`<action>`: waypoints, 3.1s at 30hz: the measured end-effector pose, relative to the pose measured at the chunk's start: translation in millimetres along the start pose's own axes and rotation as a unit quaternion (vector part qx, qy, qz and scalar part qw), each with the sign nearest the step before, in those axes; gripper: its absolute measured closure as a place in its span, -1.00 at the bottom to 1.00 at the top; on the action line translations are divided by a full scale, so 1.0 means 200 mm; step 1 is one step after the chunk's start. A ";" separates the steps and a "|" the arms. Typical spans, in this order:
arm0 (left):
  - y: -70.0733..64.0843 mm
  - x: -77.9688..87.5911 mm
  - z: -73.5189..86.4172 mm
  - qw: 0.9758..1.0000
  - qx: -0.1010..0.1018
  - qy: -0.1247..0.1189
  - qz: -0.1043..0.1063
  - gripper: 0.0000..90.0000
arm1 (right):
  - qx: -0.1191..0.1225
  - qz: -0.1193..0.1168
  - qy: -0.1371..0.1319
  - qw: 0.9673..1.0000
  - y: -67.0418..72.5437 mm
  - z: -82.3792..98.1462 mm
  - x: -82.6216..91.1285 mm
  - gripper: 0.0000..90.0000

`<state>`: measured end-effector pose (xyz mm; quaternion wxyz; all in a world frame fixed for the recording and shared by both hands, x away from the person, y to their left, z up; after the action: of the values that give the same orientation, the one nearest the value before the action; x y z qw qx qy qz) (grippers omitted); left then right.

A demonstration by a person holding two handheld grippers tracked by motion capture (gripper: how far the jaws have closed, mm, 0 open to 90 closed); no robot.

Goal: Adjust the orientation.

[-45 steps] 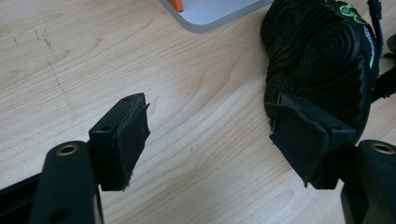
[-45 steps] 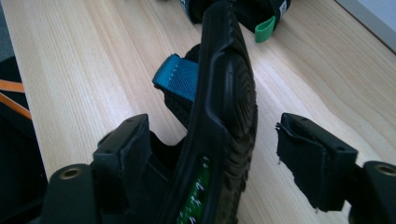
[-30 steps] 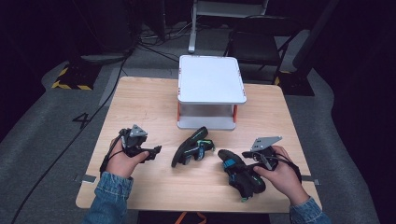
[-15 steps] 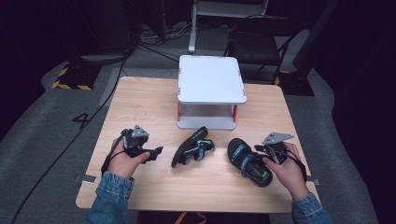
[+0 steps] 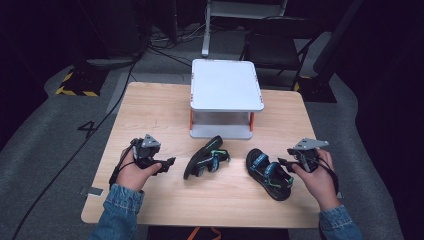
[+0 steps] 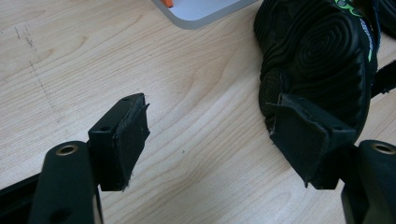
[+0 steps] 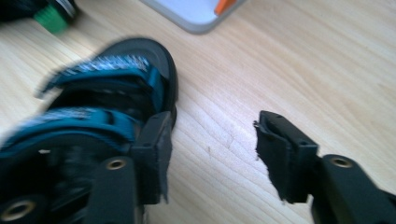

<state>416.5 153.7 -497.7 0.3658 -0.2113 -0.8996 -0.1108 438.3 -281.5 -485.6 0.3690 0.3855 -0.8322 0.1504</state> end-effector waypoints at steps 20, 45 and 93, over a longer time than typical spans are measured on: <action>-0.04 -0.04 0.02 1.000 -0.007 0.014 0.011 -0.41 | 0.005 -0.179 0.169 0.969 0.38 0.06 -0.04 0.88; -0.02 -0.05 0.05 1.000 0.008 0.018 0.011 -0.41 | -0.052 -0.199 0.051 0.977 0.71 -0.17 -0.28 0.84; 0.13 -0.01 0.06 0.999 0.049 0.000 -0.005 -0.41 | 0.141 -0.138 0.030 0.980 0.70 -0.53 -0.47 -0.47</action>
<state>423.0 179.3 -506.8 0.3749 -0.1887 -0.9050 -0.0689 425.0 -83.2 -477.2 0.3527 0.5402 -0.7302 0.2250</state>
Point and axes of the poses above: each handheld gripper's, and its own axes: x roughly backward along the jaws, z roughly out of its underside, y roughly to its left, the point moved 8 cm from there along -x, roughly forward along the jaws, and after that the axes turned 12 degrees about -z, right-handed, at the moved point
